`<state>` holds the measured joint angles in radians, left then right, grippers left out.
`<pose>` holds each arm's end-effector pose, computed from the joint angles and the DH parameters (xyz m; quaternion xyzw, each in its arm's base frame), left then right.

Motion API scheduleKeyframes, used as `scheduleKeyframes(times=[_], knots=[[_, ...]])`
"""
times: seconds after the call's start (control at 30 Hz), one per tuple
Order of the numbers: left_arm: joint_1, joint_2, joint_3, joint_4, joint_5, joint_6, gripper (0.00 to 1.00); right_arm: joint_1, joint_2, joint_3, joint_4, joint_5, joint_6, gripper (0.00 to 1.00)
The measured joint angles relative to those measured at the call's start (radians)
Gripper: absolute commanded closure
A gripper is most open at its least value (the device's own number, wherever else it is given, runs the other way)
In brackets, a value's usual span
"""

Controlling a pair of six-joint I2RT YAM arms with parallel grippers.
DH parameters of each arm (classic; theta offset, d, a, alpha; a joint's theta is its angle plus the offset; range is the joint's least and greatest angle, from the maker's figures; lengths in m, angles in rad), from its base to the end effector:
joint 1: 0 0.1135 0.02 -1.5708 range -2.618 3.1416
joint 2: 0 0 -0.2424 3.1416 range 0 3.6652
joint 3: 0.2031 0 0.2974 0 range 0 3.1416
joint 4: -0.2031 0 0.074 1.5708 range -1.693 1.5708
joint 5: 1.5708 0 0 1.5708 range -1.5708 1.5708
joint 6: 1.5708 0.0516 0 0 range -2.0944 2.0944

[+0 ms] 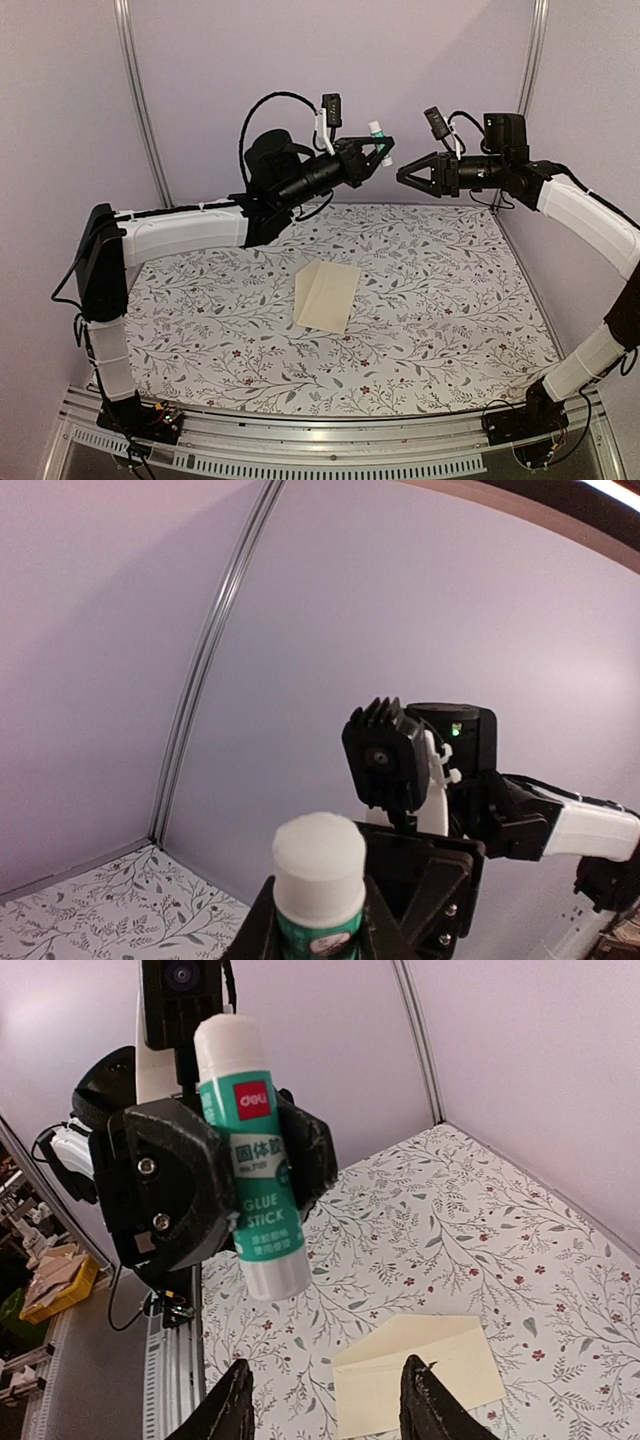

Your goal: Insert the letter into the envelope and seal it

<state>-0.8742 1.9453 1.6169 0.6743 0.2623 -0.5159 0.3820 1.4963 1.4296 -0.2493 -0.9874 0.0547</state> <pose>0.3235 -0.4076 0.3439 0.2069 0.5417 -0.5773 0.5749 0.3495 0.1868 0.3638 -0.3906 0.6580 0.4865 0.4216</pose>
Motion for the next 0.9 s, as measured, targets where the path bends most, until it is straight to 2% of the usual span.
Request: scheduleKeyframes(times=[0.2,0.43,0.6,0.8,0.9], knots=[[-0.008,0.0,0.019,-0.013,-0.035,0.0,1.0,0.039,-0.009,0.035,-0.071,0.154,-0.109,0.46],[-0.029,0.0,0.043,-0.014,-0.039,-0.001,1.0,0.101,-0.009,0.09,-0.089,0.222,-0.169,0.51],[-0.033,0.004,0.043,-0.015,-0.039,-0.008,1.0,0.102,-0.009,0.107,-0.088,0.236,-0.176,0.61],[-0.033,0.006,0.043,-0.017,-0.039,-0.008,1.0,0.102,-0.009,0.11,-0.089,0.234,-0.181,0.8],[-0.033,0.008,0.043,-0.019,-0.04,-0.009,1.0,0.102,-0.009,0.111,-0.093,0.226,-0.184,0.86]])
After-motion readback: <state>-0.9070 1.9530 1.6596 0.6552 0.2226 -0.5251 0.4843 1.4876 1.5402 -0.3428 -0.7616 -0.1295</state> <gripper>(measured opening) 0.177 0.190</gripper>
